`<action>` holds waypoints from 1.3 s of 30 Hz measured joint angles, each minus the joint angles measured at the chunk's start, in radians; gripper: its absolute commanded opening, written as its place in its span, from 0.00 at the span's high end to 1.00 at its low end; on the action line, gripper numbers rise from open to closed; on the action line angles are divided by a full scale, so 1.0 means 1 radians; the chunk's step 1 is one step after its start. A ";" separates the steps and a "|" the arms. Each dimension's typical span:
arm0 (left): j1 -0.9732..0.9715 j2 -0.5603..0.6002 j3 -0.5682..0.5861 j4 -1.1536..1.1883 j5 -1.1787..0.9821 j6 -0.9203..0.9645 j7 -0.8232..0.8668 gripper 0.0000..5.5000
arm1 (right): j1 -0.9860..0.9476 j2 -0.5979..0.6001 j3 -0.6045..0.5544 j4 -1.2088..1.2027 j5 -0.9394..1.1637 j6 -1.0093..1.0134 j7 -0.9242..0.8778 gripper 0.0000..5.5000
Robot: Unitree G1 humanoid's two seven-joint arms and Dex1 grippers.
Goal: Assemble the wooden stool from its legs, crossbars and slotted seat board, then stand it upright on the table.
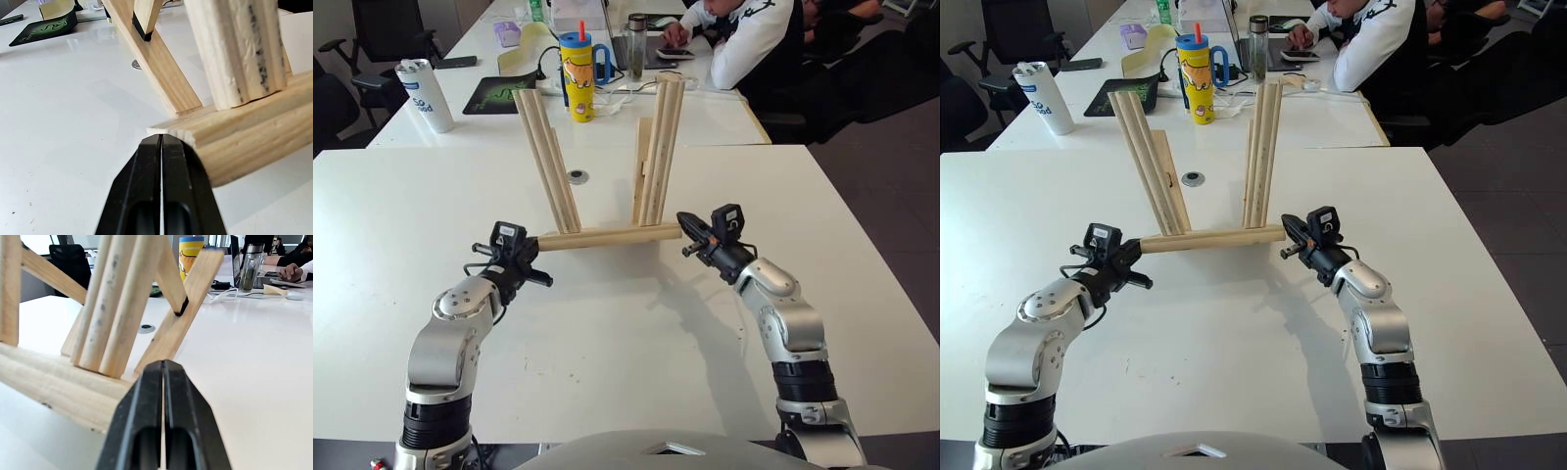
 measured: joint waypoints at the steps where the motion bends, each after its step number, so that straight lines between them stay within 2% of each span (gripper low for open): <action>1: -0.005 -0.001 0.002 -0.005 -0.002 0.004 0.000 1.00 | -0.001 0.001 -0.003 -0.002 0.001 0.000 -0.002 1.00; 15: -0.025 -0.016 0.017 -0.012 -0.011 0.009 0.001 1.00 | -0.021 0.009 -0.007 0.010 0.000 -0.015 -0.039 1.00; 25: -0.046 -0.018 -0.004 0.118 0.018 -0.062 0.029 1.00 | -0.044 0.019 0.021 0.145 -0.085 -0.052 -0.105 1.00; 29: -0.007 0.007 -0.045 0.228 0.072 -0.139 0.035 1.00 | -0.058 -0.008 0.035 0.239 -0.164 -0.081 -0.138 1.00; 34: 0.016 0.014 -0.110 0.422 0.143 -0.326 0.040 1.00 | -0.061 -0.022 0.093 0.319 -0.226 -0.107 -0.120 1.00; 39: 0.011 0.009 -0.120 0.503 0.157 -0.453 0.042 1.00 | -0.072 -0.021 0.104 0.382 -0.237 -0.139 -0.110 1.00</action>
